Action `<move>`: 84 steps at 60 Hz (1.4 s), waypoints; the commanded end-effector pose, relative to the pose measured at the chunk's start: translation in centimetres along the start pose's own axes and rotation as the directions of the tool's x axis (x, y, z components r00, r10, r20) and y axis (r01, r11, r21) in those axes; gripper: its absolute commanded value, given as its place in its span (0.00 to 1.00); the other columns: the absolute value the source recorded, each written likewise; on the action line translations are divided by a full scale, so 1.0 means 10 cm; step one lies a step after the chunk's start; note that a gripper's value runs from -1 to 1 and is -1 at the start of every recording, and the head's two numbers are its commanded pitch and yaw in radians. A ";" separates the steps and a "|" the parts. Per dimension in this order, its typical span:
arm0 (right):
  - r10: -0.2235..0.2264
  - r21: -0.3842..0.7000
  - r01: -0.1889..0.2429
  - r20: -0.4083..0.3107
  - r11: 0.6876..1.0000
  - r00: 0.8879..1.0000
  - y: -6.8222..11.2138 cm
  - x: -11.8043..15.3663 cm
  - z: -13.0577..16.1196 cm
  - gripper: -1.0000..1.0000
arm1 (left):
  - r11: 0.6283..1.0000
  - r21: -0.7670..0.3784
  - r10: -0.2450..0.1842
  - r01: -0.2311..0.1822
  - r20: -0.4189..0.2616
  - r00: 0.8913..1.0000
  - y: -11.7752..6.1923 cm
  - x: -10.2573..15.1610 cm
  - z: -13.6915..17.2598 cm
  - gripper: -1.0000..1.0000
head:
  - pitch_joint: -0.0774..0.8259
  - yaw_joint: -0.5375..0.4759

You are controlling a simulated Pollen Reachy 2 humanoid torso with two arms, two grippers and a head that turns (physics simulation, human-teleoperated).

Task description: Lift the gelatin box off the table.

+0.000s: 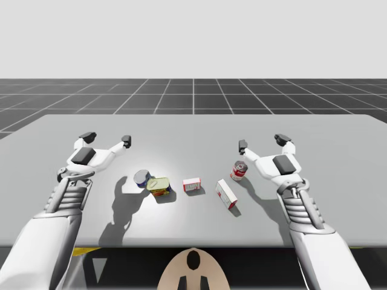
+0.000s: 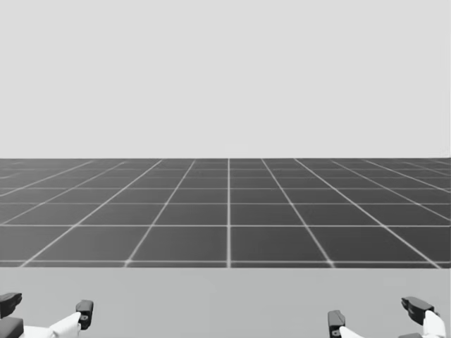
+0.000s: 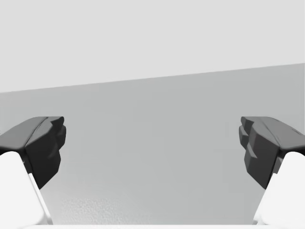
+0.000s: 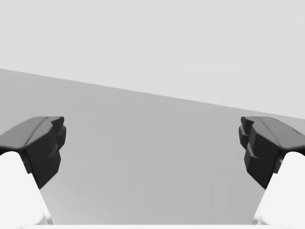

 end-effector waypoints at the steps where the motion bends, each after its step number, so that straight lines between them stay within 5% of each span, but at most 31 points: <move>1: 0.002 -0.022 -0.002 -0.002 1.000 1.000 0.02 -0.01 0.01 0.00 | 1.000 0.004 -0.007 0.007 0.005 1.000 0.00 0.01 0.00 0.00 | 0.09 0.54; 11: 0.021 -0.023 -0.021 -0.005 1.000 1.000 0.02 0.01 -0.01 0.00 | 1.000 0.007 -0.006 0.006 0.008 1.000 0.00 0.01 0.01 0.00 | 0.16 0.54; 28: 0.040 -0.035 -0.040 -0.001 0.999 0.999 0.02 -0.01 -0.02 0.00 | 1.000 -0.008 -0.008 0.008 0.008 1.000 -0.01 0.01 0.01 0.00 | 0.47 0.53; 47: 0.054 -0.037 -0.054 0.000 0.998 0.999 0.02 0.00 -0.02 0.00 | 1.000 -0.028 -0.005 0.005 0.007 1.000 -0.02 0.01 0.02 0.00 | 0.70 0.55; 84: 0.062 -0.032 -0.062 0.002 0.998 0.998 0.03 0.02 -0.01 0.00 | 0.997 -0.083 -0.005 0.005 0.007 1.000 -0.11 0.11 0.09 0.00 | 0.87 0.56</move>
